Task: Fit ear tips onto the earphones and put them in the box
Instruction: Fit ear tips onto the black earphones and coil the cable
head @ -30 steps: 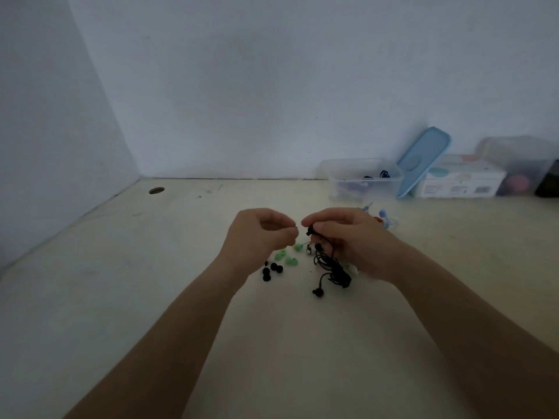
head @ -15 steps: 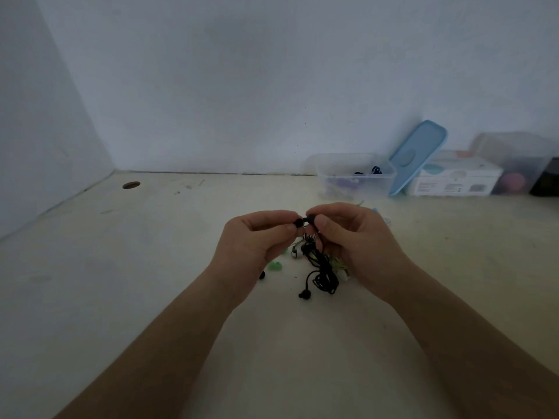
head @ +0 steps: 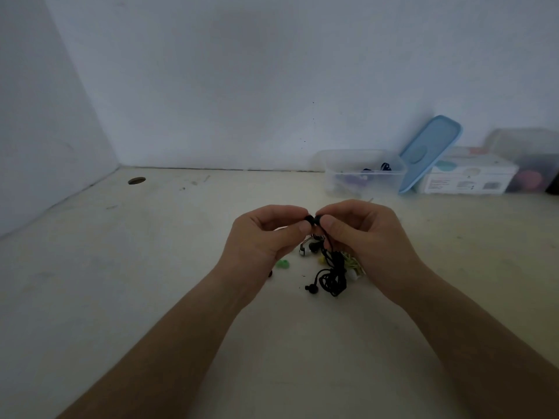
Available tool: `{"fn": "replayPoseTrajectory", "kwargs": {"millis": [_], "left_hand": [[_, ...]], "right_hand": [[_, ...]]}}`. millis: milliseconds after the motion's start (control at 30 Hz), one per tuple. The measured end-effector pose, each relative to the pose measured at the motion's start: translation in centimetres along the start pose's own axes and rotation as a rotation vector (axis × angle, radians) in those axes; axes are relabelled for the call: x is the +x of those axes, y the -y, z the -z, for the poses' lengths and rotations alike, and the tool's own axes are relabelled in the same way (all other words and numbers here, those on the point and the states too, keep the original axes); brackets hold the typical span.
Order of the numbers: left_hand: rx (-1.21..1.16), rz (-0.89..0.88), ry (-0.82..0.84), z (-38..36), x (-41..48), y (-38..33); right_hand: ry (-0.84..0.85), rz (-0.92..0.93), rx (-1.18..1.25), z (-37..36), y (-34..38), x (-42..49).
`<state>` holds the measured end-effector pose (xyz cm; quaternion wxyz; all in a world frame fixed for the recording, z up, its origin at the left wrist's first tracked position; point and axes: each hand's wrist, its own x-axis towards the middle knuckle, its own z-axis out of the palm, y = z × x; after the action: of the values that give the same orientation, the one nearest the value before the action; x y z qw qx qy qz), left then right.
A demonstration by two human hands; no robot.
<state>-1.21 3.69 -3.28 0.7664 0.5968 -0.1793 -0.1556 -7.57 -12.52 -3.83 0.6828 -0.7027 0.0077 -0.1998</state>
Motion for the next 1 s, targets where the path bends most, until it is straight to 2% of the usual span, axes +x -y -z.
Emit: {"fn": "replayPoseTrajectory", "kwargs": {"millis": [267,567,1000], "left_hand": [[0.049,-0.008,0.032,0.1,-0.2,-0.4],[0.126,-0.043,0.115,0.8,-0.1,-0.7],[0.130,-0.011,0.215,1.2,-0.2,-0.7]], "right_hand": [[-0.008,-0.005,-0.041,0.2,-0.1,0.0],[0.117,-0.030,-0.013,0.6,0.3,0.1],[0.185,-0.010,-0.086,1.0,0.6,0.0]]}}
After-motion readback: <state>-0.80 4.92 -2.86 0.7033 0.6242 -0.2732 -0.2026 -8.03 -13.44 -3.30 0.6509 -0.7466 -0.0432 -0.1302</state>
